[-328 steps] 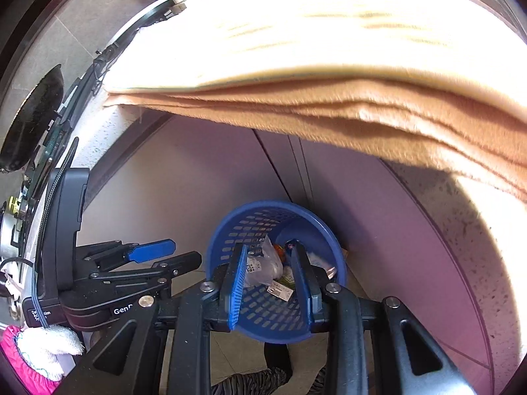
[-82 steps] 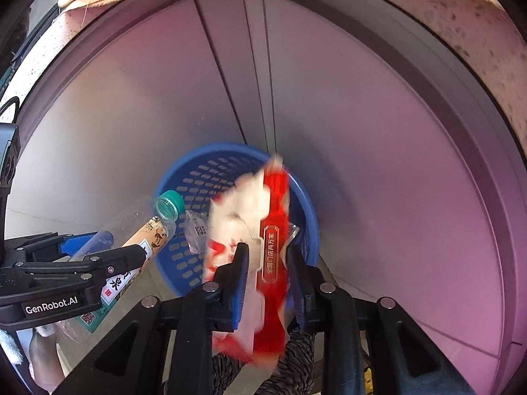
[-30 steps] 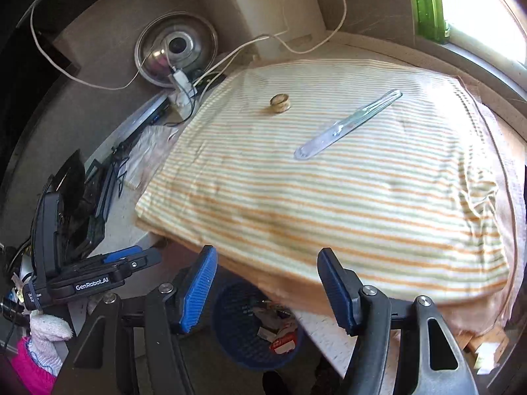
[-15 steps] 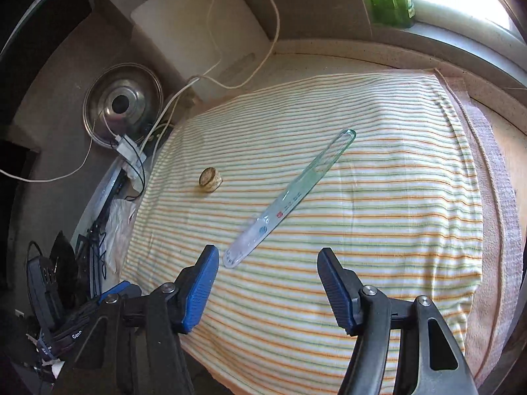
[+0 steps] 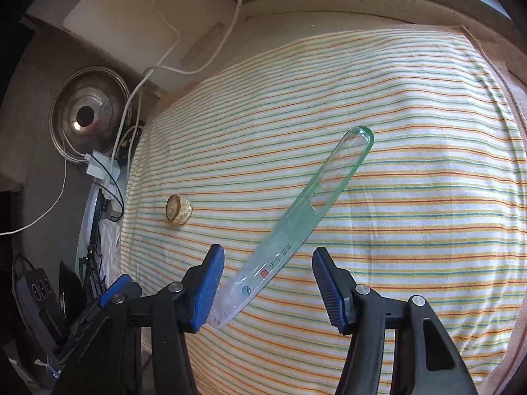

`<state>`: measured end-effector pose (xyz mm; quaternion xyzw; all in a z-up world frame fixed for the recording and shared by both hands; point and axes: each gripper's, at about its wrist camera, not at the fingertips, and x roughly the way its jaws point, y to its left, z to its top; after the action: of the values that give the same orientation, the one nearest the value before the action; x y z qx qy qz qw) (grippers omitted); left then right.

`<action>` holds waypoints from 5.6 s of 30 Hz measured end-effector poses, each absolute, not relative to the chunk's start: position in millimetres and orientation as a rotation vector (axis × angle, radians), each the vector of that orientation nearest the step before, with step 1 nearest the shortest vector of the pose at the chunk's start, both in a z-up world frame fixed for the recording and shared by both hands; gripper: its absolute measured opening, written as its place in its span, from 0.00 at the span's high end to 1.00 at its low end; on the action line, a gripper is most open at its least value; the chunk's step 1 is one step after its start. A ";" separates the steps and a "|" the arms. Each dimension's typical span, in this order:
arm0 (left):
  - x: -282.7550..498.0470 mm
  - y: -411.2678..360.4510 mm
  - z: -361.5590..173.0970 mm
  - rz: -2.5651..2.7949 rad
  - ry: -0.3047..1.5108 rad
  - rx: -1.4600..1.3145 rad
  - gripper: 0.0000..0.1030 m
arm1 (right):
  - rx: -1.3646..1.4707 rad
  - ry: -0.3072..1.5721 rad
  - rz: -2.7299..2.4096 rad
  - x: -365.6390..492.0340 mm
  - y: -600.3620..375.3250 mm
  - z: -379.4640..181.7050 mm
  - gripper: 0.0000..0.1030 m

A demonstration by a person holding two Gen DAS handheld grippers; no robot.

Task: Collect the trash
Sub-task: 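Grasp the round lid with the left tool while the right tool grasps the clear tube, then carry the lid and tube down over the wastebasket with both tools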

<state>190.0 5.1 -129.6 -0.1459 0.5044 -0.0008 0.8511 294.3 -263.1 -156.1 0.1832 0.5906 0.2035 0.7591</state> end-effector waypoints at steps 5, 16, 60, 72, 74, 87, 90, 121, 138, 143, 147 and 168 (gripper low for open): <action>207.1 10.1 -137.4 0.000 1.076 -0.313 0.37 | 0.376 1.322 0.407 311.5 -258.2 -164.6 0.43; 244.1 8.7 -146.6 -0.025 1.103 -0.300 0.43 | 0.132 1.299 0.401 335.6 -217.0 -168.8 0.48; 220.0 50.4 -138.2 0.087 1.067 -0.343 0.66 | -0.019 1.253 0.494 344.5 -177.3 -161.4 0.77; 188.6 43.9 -130.8 0.080 1.055 -0.357 0.66 | 0.075 1.208 0.595 313.7 -178.5 -148.6 0.83; 183.2 42.2 -128.7 0.083 1.052 -0.353 0.66 | 0.102 1.208 0.612 308.1 -183.0 -144.1 0.83; 129.9 35.5 -101.9 0.102 0.994 -0.309 0.66 | 0.146 1.138 0.732 253.7 -183.6 -105.1 0.83; 112.2 35.5 -96.8 0.103 0.981 -0.304 0.66 | 0.152 1.133 0.749 239.7 -184.9 -101.1 0.83; -72.0 47.3 -130.6 0.066 1.061 -0.315 0.66 | 0.183 1.213 0.793 23.3 -165.3 -130.4 0.83; -121.4 56.8 -229.0 0.043 1.248 -0.368 0.66 | 0.159 1.435 0.698 -44.9 -135.5 -246.7 0.83; -123.3 56.3 -260.7 0.037 1.296 -0.377 0.66 | 0.121 1.485 0.648 -51.6 -128.4 -280.7 0.83; -122.3 54.8 -282.1 0.031 1.322 -0.368 0.66 | 0.092 1.507 0.609 -52.4 -124.3 -301.9 0.83; -88.0 35.3 -361.7 -0.018 1.434 -0.310 0.66 | -0.008 1.557 0.451 -26.6 -105.3 -361.8 0.83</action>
<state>-88.0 35.3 -361.7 -0.1415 0.6545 -0.0083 0.7427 -26.6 -105.3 -361.8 -0.0034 0.6962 0.2017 0.6890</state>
